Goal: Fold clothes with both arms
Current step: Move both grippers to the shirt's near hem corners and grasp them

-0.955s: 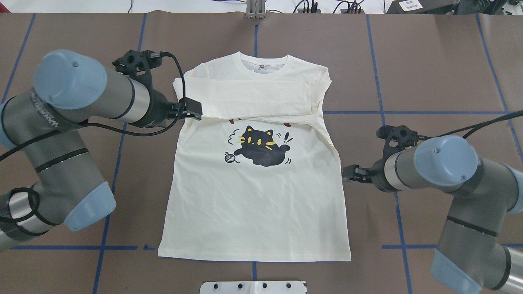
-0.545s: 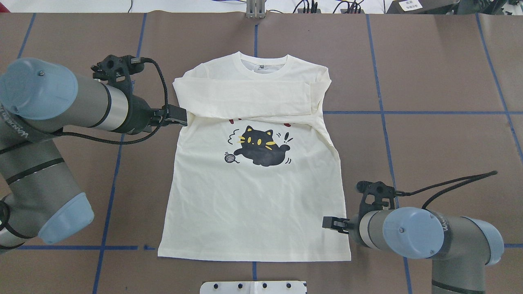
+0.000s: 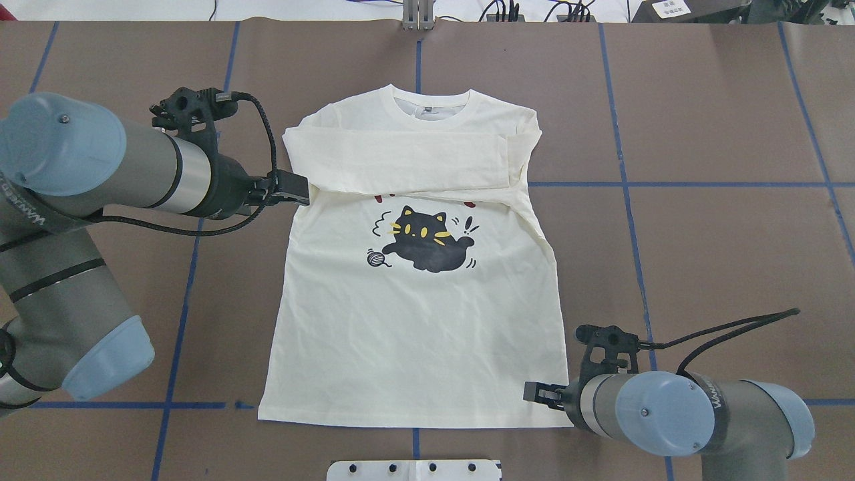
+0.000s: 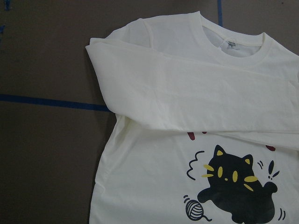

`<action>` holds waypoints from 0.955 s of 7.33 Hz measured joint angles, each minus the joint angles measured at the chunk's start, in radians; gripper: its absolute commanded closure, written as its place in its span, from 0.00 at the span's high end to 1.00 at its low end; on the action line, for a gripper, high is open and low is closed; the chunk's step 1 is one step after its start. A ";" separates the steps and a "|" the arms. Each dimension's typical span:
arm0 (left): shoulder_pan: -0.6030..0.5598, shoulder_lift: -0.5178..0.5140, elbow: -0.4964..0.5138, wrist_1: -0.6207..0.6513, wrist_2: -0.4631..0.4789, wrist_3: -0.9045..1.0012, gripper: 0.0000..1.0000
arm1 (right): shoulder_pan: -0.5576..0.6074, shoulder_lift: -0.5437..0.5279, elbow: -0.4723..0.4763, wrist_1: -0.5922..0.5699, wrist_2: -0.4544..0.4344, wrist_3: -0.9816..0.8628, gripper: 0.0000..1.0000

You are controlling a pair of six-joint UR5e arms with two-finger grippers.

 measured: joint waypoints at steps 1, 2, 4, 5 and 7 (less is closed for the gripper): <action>0.000 0.000 -0.002 0.000 0.000 0.000 1.00 | -0.003 0.001 0.003 -0.019 0.001 0.001 0.45; -0.001 -0.001 -0.003 0.000 0.000 0.000 1.00 | -0.003 0.001 0.007 -0.032 0.003 0.001 0.35; -0.002 0.000 -0.004 0.001 0.000 0.000 1.00 | -0.006 0.000 0.013 -0.039 0.006 0.001 0.15; -0.002 0.000 -0.004 0.001 0.000 0.000 1.00 | -0.009 0.000 0.014 -0.040 0.007 0.001 0.03; -0.001 0.003 -0.003 0.001 0.000 0.000 1.00 | -0.013 0.000 0.018 -0.040 0.007 0.001 0.00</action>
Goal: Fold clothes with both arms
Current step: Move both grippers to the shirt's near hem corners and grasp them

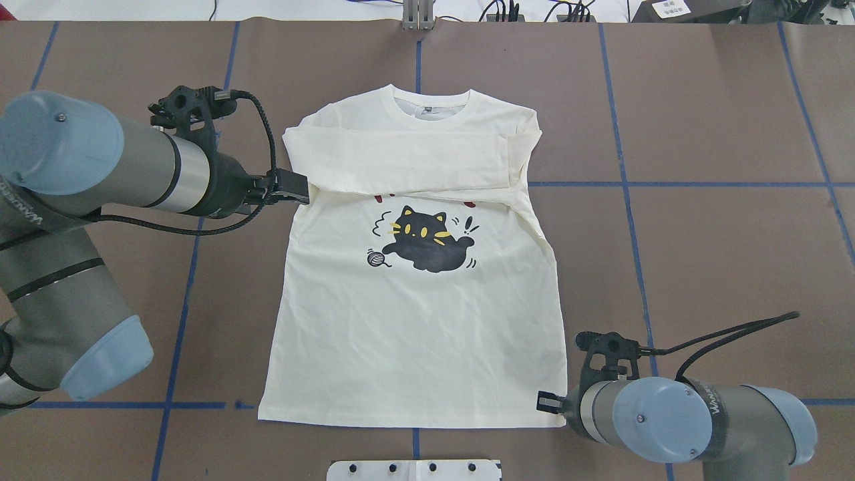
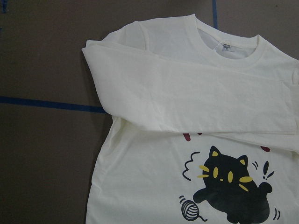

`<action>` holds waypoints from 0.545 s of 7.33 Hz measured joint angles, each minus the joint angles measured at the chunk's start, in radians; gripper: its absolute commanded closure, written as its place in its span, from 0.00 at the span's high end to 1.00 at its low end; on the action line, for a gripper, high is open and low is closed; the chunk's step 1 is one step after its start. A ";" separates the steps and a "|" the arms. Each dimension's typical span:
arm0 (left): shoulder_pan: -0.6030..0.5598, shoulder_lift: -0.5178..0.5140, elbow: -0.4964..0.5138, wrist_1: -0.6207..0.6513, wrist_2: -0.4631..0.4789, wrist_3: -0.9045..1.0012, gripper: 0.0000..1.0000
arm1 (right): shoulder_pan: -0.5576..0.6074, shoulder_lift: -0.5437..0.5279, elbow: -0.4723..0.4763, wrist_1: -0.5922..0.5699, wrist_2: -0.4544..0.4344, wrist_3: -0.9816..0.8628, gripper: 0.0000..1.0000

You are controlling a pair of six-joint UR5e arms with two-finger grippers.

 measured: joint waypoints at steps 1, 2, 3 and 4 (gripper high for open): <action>0.001 0.005 0.003 0.000 0.001 -0.003 0.99 | -0.001 0.000 0.010 0.000 -0.003 0.007 0.00; 0.007 0.023 0.006 -0.004 0.001 -0.029 0.98 | -0.001 0.000 0.026 0.000 -0.006 0.025 0.00; 0.032 0.058 0.002 -0.017 0.003 -0.101 0.96 | -0.001 -0.004 0.047 0.000 -0.009 0.042 0.00; 0.088 0.087 -0.005 -0.029 0.023 -0.197 0.94 | 0.000 -0.013 0.074 0.000 -0.011 0.054 0.00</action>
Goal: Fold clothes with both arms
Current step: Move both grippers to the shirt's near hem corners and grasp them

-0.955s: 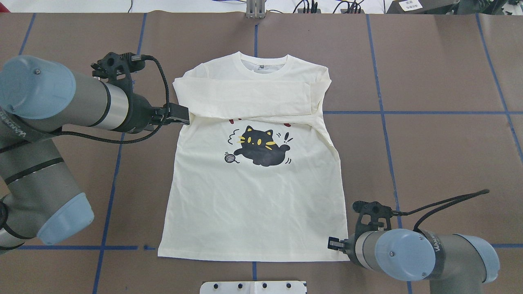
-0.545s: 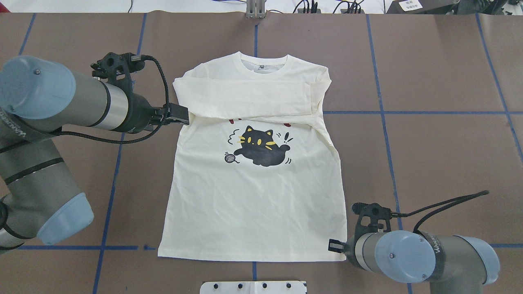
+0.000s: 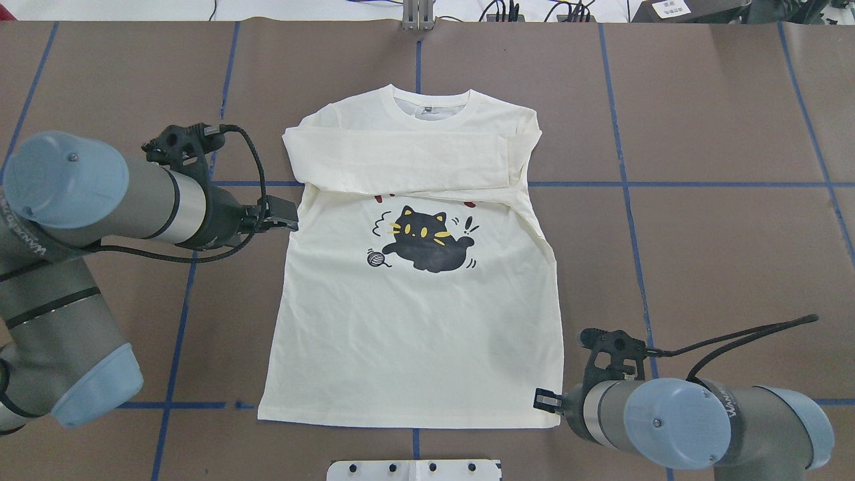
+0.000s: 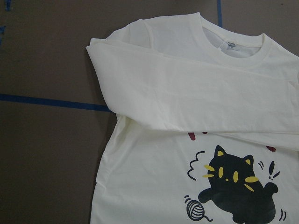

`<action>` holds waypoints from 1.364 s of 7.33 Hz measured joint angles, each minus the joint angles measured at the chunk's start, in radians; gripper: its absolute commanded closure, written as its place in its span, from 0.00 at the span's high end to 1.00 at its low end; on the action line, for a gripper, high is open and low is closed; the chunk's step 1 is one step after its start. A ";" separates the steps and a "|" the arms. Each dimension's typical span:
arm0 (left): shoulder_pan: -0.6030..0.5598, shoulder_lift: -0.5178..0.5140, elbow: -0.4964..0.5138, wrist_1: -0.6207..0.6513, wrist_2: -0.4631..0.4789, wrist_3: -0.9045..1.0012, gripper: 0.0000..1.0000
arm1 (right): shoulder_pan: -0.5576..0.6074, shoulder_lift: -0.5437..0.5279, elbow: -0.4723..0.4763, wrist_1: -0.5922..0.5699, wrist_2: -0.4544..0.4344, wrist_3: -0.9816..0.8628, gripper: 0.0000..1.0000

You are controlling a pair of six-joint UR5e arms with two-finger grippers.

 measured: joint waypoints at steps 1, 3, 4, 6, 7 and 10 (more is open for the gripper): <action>0.078 0.023 -0.006 -0.006 0.047 -0.096 0.94 | 0.001 -0.011 0.023 0.001 -0.001 0.006 0.00; 0.259 0.082 -0.013 -0.006 0.158 -0.275 0.94 | 0.005 -0.019 0.045 0.004 -0.002 0.008 0.00; 0.328 0.112 -0.013 -0.005 0.195 -0.338 0.94 | 0.007 -0.019 0.049 0.007 0.000 0.008 0.00; 0.418 0.144 -0.014 -0.001 0.228 -0.419 0.87 | 0.012 -0.015 0.050 0.012 0.005 0.008 0.00; 0.440 0.149 -0.013 0.007 0.237 -0.433 0.85 | 0.015 -0.013 0.050 0.013 0.006 0.007 0.00; 0.453 0.148 -0.036 0.082 0.243 -0.442 0.83 | 0.018 -0.010 0.049 0.014 0.008 0.007 0.00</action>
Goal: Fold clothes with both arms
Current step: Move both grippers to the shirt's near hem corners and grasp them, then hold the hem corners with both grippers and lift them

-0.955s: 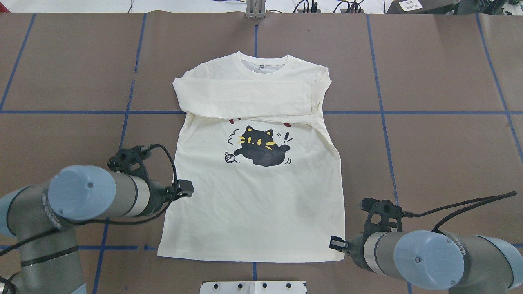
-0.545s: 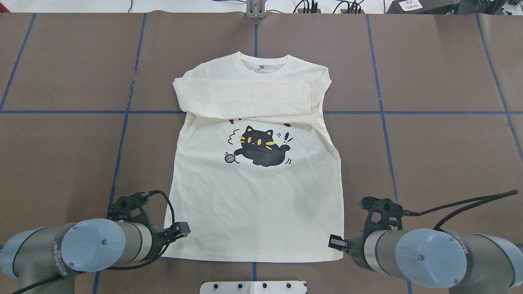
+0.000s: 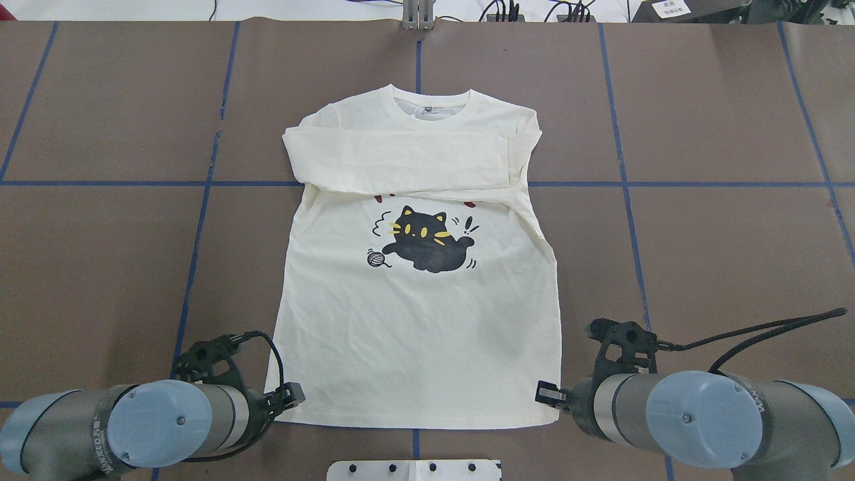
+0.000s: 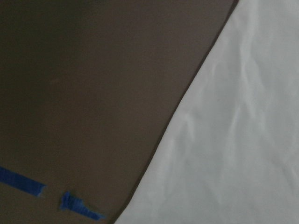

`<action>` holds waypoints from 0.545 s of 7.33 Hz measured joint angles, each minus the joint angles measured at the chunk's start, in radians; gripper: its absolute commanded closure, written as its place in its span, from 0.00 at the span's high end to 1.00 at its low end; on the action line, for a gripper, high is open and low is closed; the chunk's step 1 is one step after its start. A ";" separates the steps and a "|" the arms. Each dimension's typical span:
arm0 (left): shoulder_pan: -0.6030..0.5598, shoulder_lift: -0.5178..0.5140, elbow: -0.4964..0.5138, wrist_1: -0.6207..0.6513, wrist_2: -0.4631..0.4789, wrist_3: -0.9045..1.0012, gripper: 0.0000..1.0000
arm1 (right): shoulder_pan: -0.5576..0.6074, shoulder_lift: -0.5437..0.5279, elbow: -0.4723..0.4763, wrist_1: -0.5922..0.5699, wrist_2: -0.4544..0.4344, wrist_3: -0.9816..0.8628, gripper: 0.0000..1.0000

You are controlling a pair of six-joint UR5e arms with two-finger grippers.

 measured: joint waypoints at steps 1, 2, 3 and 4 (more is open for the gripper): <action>0.001 -0.001 -0.012 0.032 0.000 0.000 0.82 | 0.000 -0.001 0.000 0.000 0.000 0.000 0.00; 0.003 -0.002 -0.017 0.052 -0.001 0.001 0.82 | 0.001 -0.002 0.000 0.000 0.001 -0.001 0.00; 0.006 -0.003 -0.016 0.062 -0.001 0.001 0.82 | 0.001 -0.004 -0.001 0.000 0.001 -0.001 0.00; 0.008 -0.005 -0.012 0.065 -0.001 0.001 0.82 | 0.001 -0.005 -0.001 0.000 0.001 -0.002 0.00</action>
